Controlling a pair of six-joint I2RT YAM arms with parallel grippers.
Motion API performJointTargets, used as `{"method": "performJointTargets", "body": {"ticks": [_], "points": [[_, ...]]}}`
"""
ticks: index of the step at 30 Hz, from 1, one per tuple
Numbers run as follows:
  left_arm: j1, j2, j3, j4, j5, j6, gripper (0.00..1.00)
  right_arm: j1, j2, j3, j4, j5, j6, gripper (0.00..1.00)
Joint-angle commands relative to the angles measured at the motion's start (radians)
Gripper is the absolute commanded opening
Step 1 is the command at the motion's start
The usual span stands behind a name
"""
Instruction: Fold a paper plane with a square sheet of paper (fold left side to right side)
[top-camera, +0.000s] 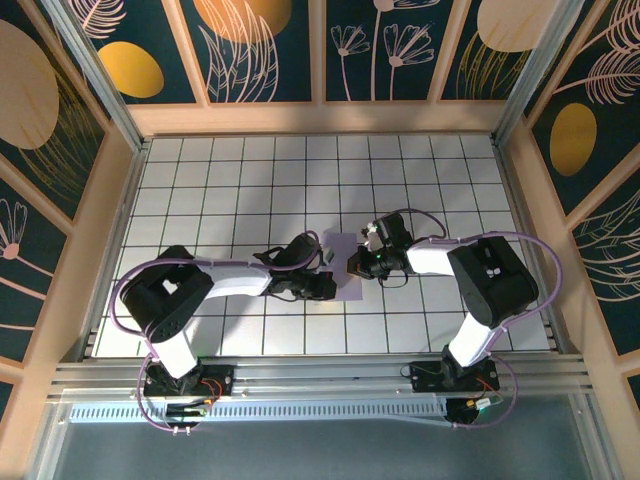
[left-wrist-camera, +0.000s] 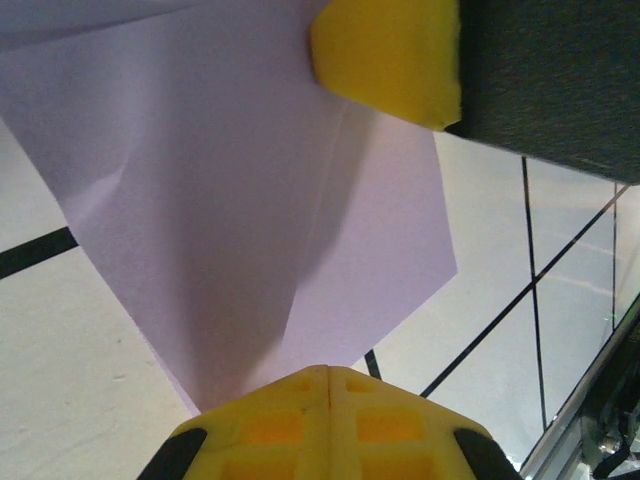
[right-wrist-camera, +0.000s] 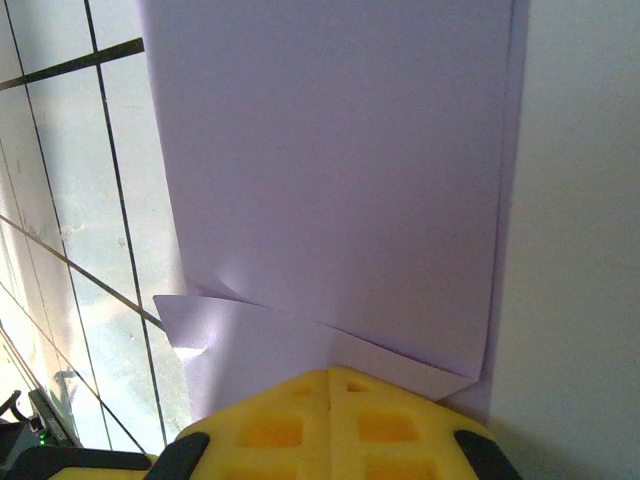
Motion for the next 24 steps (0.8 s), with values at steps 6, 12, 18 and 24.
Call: {"method": "performJointTargets", "body": {"ticks": [6,12,18,24], "points": [[-0.005,0.032,-0.002,-0.003,-0.011,-0.002,0.00,0.000,0.053,-0.026,-0.104,0.094,-0.018,0.00],[-0.004,0.031,-0.006,-0.014,-0.038,-0.007,0.00,-0.001,0.053,-0.029,-0.106,0.096,-0.019,0.00],[-0.005,0.032,-0.013,-0.026,-0.042,-0.004,0.00,0.000,0.055,-0.028,-0.108,0.097,-0.019,0.00],[-0.005,0.026,-0.029,-0.043,-0.055,0.002,0.00,0.000,0.058,-0.024,-0.114,0.100,-0.022,0.00]]}}
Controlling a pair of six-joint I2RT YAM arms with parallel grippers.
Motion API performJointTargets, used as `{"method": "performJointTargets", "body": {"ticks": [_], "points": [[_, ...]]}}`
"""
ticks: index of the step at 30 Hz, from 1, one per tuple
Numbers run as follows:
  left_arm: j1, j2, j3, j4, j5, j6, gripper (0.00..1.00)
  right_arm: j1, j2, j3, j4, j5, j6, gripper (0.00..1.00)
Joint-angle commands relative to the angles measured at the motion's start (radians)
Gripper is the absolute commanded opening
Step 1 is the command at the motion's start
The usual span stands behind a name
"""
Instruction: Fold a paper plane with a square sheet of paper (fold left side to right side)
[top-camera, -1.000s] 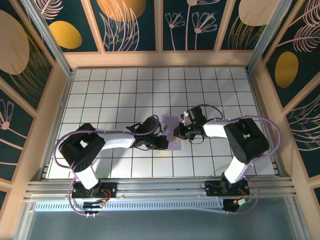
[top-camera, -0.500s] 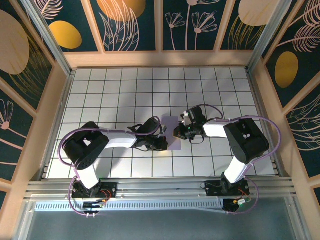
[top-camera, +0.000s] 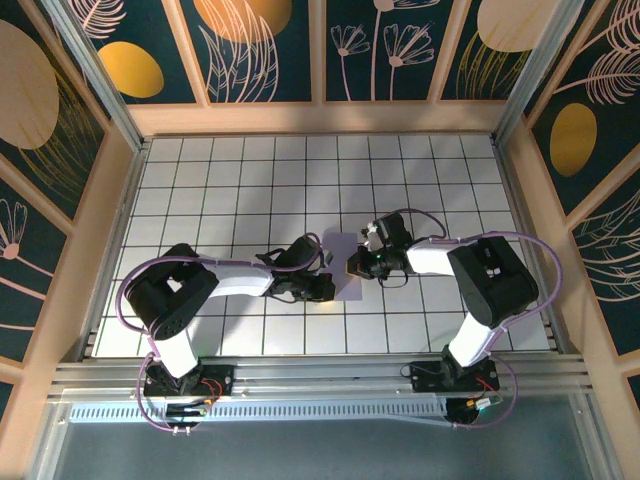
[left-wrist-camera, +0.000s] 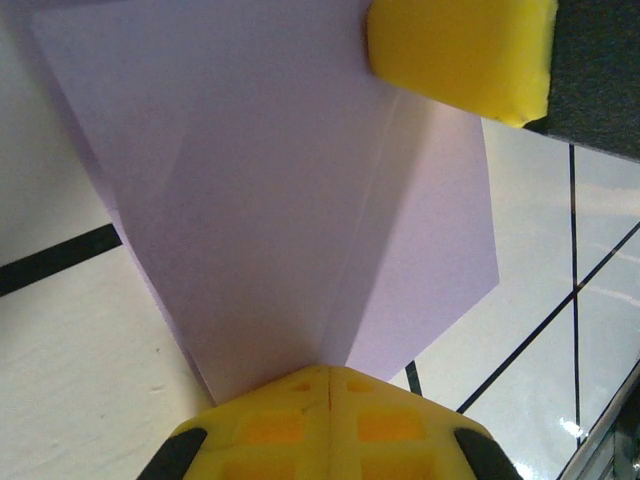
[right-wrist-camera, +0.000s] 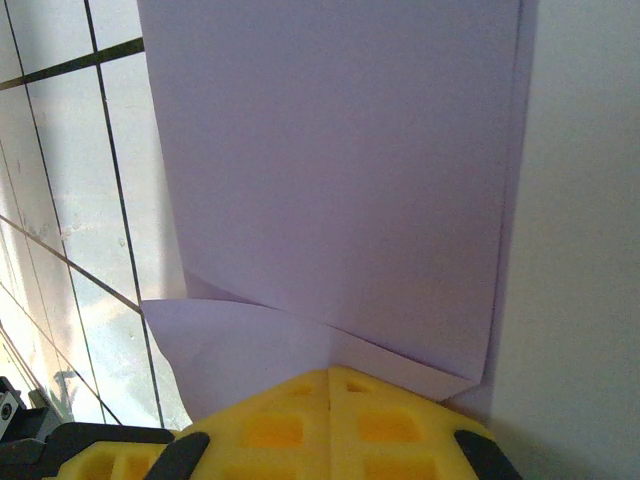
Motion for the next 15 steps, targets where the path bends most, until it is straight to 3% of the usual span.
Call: {"method": "performJointTargets", "body": {"ticks": [1,15], "points": [[-0.005,0.001,-0.031,-0.043,-0.024,0.001,0.00,-0.001,0.057,-0.023,-0.115,0.100,-0.022,0.00],[-0.013,-0.082,-0.150,-0.015,0.023,-0.032,0.00,-0.003,0.067,-0.014,-0.116,0.089,-0.030,0.00]]}}
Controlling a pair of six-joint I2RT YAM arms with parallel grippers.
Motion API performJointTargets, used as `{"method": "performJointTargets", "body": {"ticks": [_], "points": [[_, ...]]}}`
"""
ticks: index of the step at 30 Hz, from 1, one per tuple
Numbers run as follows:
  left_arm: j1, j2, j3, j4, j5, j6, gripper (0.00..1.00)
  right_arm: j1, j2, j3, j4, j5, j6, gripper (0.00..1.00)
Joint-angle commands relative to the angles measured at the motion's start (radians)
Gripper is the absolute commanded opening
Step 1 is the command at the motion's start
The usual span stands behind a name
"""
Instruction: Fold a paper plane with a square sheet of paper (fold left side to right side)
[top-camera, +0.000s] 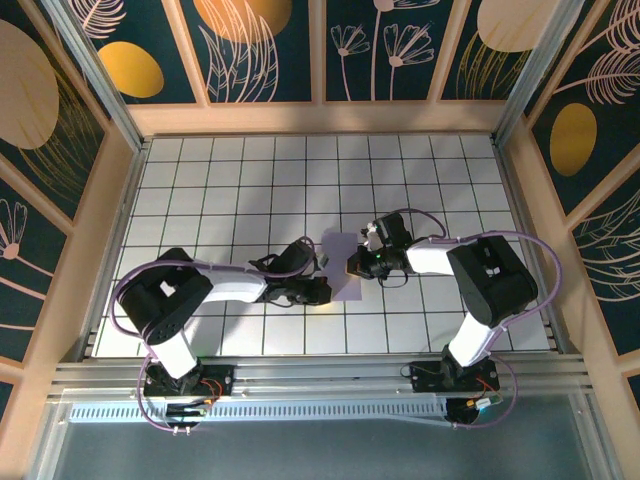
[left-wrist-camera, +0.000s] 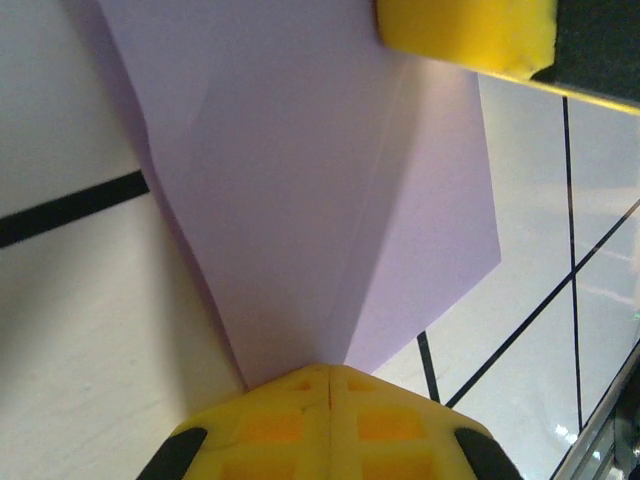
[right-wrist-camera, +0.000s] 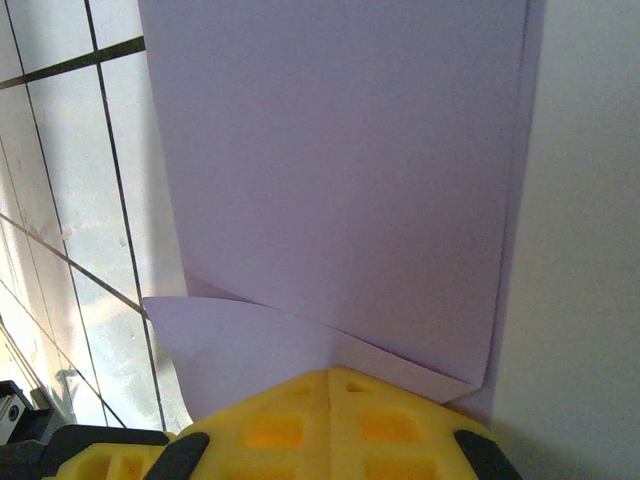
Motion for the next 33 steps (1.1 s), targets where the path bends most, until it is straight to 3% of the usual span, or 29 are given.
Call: {"method": "performJointTargets", "body": {"ticks": [1,10,12,19,22,30,33], "points": [[-0.010,-0.036,-0.063,-0.089,0.018,-0.025,0.00,-0.002,0.059,-0.018,-0.112,0.090,-0.030,0.00],[0.032,-0.182,-0.080,-0.032,-0.030,-0.072,0.00,-0.001,-0.012,0.014,-0.037,0.006,-0.026,0.01],[0.066,-0.218,-0.075,-0.033,-0.059,-0.077,0.01,-0.003,-0.039,0.029,-0.019,0.009,-0.021,0.09],[0.174,-0.249,-0.071,0.054,-0.099,-0.127,0.34,-0.013,-0.142,0.046,0.028,0.090,-0.029,0.40],[0.183,-0.208,-0.052,0.092,-0.079,-0.124,0.41,-0.025,-0.193,0.024,0.053,0.121,-0.028,0.52],[0.184,-0.039,0.029,0.130,0.003,-0.083,0.44,-0.078,-0.284,-0.072,0.137,0.092,0.006,0.73],[0.183,-0.006,0.046,0.152,0.035,-0.075,0.38,-0.088,-0.304,-0.102,0.140,0.083,0.009,0.74]]}}
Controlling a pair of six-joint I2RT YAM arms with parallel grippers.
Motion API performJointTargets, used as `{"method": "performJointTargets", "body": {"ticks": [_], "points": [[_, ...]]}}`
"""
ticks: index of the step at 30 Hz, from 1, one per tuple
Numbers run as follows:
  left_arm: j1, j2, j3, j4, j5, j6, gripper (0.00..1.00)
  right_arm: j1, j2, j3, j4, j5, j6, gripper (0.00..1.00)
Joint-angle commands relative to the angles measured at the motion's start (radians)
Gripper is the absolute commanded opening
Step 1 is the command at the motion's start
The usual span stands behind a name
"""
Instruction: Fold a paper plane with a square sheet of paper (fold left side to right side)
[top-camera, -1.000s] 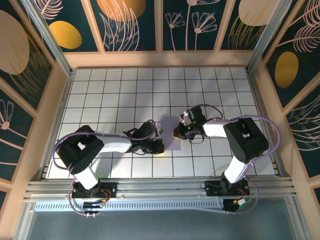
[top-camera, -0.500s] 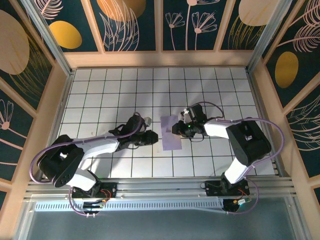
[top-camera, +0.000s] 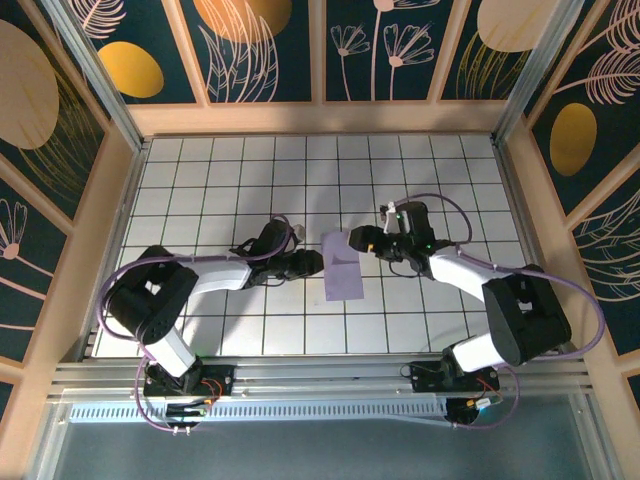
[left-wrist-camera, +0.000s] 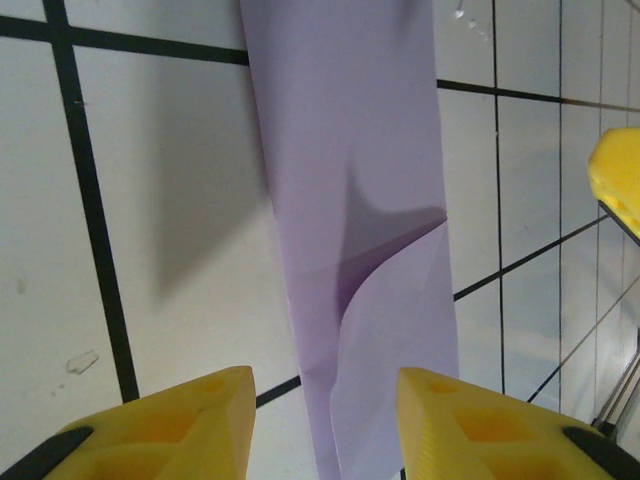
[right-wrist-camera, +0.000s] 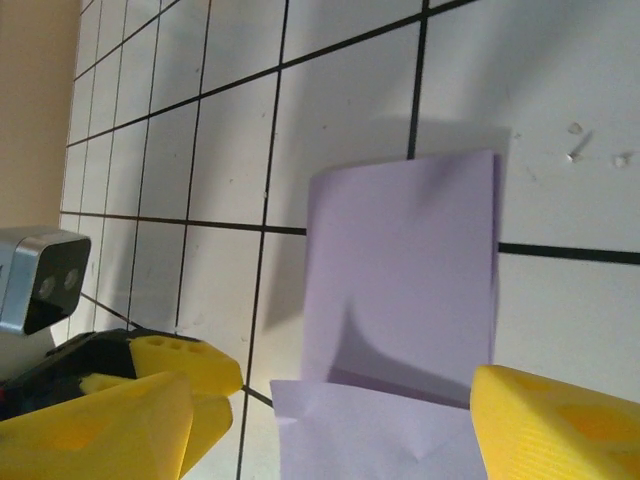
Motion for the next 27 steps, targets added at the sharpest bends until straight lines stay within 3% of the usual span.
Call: {"method": "performJointTargets", "body": {"ticks": [1,9,14,20,27], "points": [[0.002,0.052,0.039,0.058,0.062,0.023,0.35,-0.014,-0.031,-0.036,0.027,-0.009,0.009,0.74],[0.002,0.128,0.080,0.084,0.111,0.025,0.25,-0.034,-0.057,-0.066,0.004,-0.014,-0.002,0.74],[0.003,0.146,0.095,0.081,0.115,0.028,0.14,-0.042,-0.059,-0.069,-0.004,-0.030,-0.012,0.75],[0.003,0.060,0.032,0.131,0.063,0.019,0.02,-0.043,-0.044,-0.080,0.016,-0.080,-0.015,0.73],[0.002,-0.039,-0.091,0.296,0.048,-0.074,0.00,-0.024,0.008,-0.097,0.104,-0.163,0.028,0.64]]}}
